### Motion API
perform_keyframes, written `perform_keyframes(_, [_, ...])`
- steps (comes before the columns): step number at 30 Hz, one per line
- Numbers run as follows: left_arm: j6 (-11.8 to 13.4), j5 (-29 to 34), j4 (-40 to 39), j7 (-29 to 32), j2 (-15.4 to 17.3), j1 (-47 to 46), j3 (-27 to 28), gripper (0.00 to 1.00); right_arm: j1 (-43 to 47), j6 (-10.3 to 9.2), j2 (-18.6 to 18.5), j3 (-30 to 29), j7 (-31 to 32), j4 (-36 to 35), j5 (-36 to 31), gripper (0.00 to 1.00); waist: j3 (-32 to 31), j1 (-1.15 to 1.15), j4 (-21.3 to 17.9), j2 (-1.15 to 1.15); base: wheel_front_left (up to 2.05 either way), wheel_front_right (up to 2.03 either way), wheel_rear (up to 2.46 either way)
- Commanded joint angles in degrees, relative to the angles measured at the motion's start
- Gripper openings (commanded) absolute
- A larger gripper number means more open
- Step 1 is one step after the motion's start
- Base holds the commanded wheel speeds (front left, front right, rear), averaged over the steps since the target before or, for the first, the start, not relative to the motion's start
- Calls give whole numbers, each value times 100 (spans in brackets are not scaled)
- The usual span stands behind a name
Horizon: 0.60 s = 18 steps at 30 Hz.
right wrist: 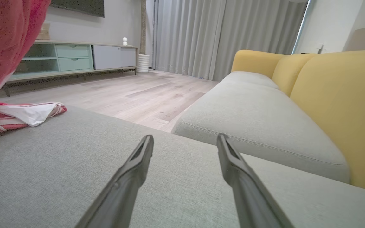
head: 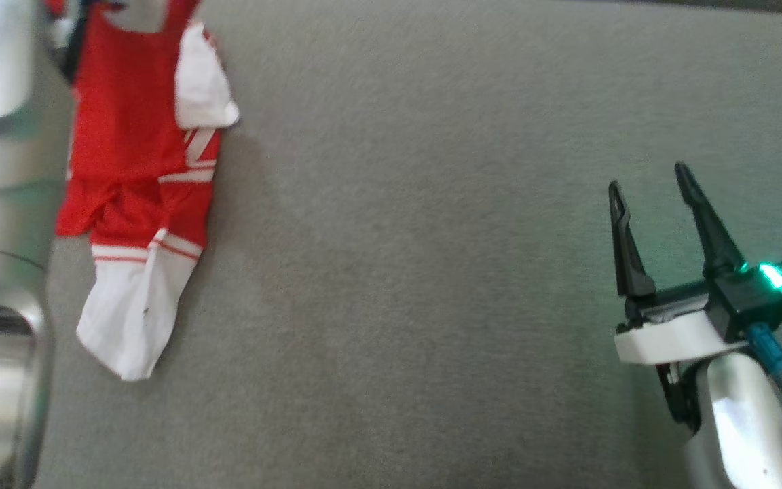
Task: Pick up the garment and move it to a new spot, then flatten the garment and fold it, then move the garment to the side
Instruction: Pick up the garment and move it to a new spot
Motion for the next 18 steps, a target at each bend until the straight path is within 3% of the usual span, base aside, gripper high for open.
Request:
perform_keyframes(1, [11,-193,-372,10,161,-219,-130,0,37,37,60,127,2,-148,62,100,-545,1,-528,0,0,0,0])
perform_keyframes(9, [10,-1209,-1255,254,-11,-76,-1213,0,226,37,104,176,2,-135,446,100,-948,1,-1359,0,0,0,0])
perform_keyframes(14, [10,-2124,-1532,194,-371,202,-1495,0,314,37,106,174,2,-158,691,100,-1009,1,-1954,0,0,0,0])
perform_keyframes(18, [10,-2128,-1413,-118,-653,571,-1769,0,315,37,106,175,2,-201,831,100,-895,1,-2291,0,0,0,0])
